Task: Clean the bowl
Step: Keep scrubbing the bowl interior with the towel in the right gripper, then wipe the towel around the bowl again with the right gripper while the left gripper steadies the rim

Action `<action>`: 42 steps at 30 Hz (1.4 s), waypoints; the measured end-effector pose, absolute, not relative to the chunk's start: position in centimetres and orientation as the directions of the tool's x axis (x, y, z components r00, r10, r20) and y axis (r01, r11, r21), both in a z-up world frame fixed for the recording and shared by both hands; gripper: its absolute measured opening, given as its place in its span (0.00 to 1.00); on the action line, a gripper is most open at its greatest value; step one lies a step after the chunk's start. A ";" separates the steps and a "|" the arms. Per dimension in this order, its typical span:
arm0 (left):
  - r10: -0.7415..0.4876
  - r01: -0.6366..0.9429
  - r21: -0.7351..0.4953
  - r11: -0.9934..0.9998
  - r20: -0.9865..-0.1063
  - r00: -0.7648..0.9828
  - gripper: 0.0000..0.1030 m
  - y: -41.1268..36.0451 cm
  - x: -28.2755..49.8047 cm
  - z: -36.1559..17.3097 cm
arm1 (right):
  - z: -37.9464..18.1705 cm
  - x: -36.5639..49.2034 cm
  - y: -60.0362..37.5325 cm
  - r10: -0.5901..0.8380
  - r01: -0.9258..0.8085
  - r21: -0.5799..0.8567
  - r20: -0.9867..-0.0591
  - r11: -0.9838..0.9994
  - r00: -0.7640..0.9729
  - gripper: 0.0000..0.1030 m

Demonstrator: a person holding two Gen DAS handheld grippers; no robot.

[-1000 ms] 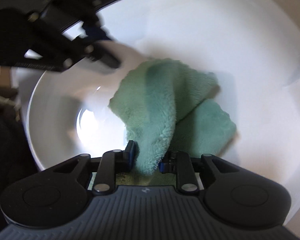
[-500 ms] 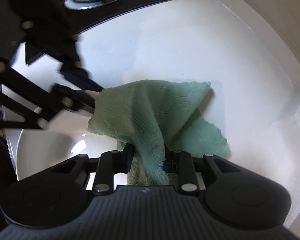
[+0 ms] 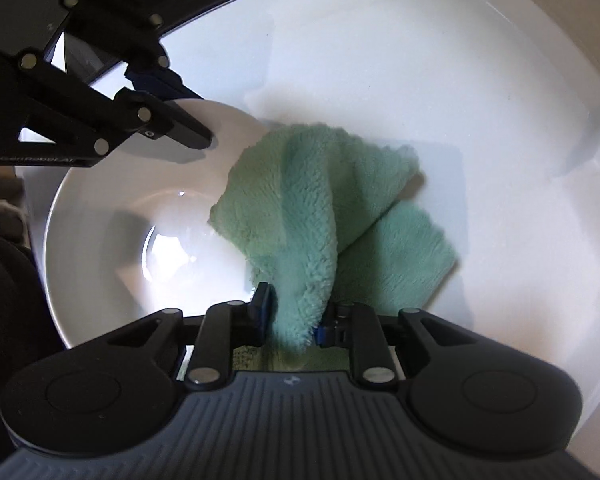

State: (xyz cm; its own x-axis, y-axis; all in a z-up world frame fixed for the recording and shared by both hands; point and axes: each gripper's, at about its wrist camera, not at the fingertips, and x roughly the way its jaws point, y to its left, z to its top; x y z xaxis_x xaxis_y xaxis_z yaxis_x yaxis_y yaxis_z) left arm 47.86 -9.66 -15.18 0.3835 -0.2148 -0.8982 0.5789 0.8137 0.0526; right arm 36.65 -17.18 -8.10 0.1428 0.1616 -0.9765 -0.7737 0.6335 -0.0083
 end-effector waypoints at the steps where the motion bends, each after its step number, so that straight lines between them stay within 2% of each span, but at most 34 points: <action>1: -0.210 0.583 0.059 0.810 -0.899 0.383 0.08 -9.8 47.9 -15.1 | -7.9 36.9 -16.7 0.159 -0.777 -0.036 -0.972 0.629 0.174 0.17; 6: -0.180 0.543 0.074 0.836 -0.899 0.400 0.10 -9.6 48.2 -15.1 | -7.4 37.3 -14.6 0.160 -0.792 -0.107 -0.955 0.601 0.250 0.20; 12: -0.153 0.398 0.018 0.917 -0.906 0.394 0.10 -8.7 46.7 -14.7 | -7.1 37.0 -16.9 0.205 -0.746 -0.050 -0.948 0.664 0.245 0.19; 16: -0.140 0.365 0.022 0.931 -0.901 0.412 0.14 -8.4 45.3 -14.7 | -7.8 37.2 -16.1 0.214 -0.723 -0.038 -0.943 0.690 0.254 0.18; 23: -0.098 0.386 0.101 0.917 -0.880 0.465 0.11 -7.1 42.8 -13.2 | -7.3 36.1 -17.4 0.209 -0.707 -0.044 -0.941 0.706 0.268 0.18; 42: -0.124 0.471 0.117 0.875 -0.884 0.450 0.09 -6.8 44.7 -13.6 | -8.4 35.4 -16.9 0.219 -0.718 -0.015 -0.947 0.696 0.233 0.17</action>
State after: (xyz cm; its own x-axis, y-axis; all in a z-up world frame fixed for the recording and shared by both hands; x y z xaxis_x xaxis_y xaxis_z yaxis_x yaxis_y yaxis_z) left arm 44.66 -6.76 -13.65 0.4504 -0.1237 -0.8842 0.4706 0.8745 0.1174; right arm 35.42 -16.91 -8.37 0.2330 0.2191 -0.9475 -0.7175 0.6963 -0.0155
